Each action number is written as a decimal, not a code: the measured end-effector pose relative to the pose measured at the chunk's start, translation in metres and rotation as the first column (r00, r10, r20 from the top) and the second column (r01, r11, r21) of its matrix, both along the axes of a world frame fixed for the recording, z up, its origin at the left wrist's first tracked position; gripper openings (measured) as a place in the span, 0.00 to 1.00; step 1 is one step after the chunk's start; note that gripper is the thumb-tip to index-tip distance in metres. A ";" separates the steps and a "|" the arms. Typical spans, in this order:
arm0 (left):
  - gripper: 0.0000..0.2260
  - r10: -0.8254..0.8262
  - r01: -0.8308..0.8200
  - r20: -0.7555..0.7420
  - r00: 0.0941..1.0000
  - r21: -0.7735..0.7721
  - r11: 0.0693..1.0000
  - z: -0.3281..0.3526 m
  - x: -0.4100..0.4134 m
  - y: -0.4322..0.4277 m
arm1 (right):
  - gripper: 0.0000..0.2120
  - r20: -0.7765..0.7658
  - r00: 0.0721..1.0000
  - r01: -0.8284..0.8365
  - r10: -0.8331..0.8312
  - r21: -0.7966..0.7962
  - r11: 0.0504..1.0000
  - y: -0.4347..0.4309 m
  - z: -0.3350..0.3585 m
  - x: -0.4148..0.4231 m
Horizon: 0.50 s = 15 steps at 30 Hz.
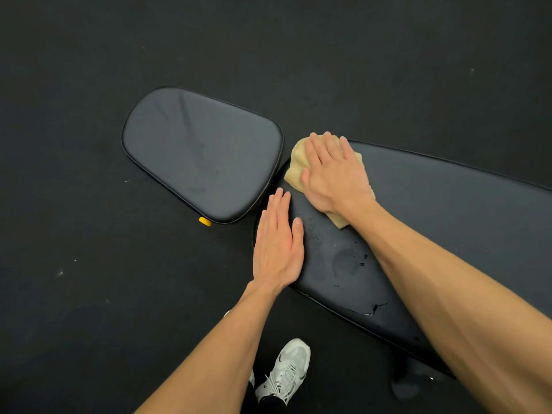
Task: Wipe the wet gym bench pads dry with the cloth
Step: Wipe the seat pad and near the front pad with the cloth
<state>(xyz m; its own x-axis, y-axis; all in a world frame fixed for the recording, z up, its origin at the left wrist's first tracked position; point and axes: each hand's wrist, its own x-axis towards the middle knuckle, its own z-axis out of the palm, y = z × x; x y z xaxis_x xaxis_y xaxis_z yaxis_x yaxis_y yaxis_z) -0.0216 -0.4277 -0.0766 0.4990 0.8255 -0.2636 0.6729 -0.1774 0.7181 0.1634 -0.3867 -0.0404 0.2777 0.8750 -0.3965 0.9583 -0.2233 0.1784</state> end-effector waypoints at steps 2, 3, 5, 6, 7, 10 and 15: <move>0.26 0.035 -0.035 0.045 0.998 -0.010 0.999 -0.003 -0.001 -0.001 | 0.35 0.006 0.999 0.032 -0.032 -0.005 0.999 0.009 -0.006 -0.017; 0.26 0.082 -0.080 0.073 0.994 -0.032 0.996 -0.004 -0.001 -0.001 | 0.34 -0.003 1.000 0.018 -0.018 -0.015 1.000 0.010 -0.008 -0.023; 0.24 0.227 -0.219 0.102 0.968 -0.089 0.972 -0.004 -0.004 -0.006 | 0.34 -0.020 0.999 -0.041 0.041 -0.026 0.999 0.009 -0.011 -0.032; 0.23 0.297 -0.286 0.101 0.950 -0.112 0.952 -0.002 -0.008 -0.009 | 0.34 -0.031 0.997 -0.065 0.064 -0.032 0.997 0.006 -0.011 -0.037; 0.23 0.352 -0.339 0.095 0.931 -0.133 0.931 0.002 -0.011 -0.013 | 0.34 -0.044 0.996 -0.080 0.079 -0.035 0.996 0.003 -0.010 -0.042; 0.21 0.466 -0.444 0.055 0.883 -0.220 0.869 0.009 -0.022 -0.021 | 0.35 -0.069 0.993 -0.102 0.100 -0.026 0.994 -0.013 -0.007 -0.060; 0.24 0.561 -0.511 -0.026 0.828 -0.449 0.733 0.010 -0.029 -0.018 | 0.36 -0.119 0.979 -0.171 0.167 -0.027 0.985 -0.040 0.005 -0.078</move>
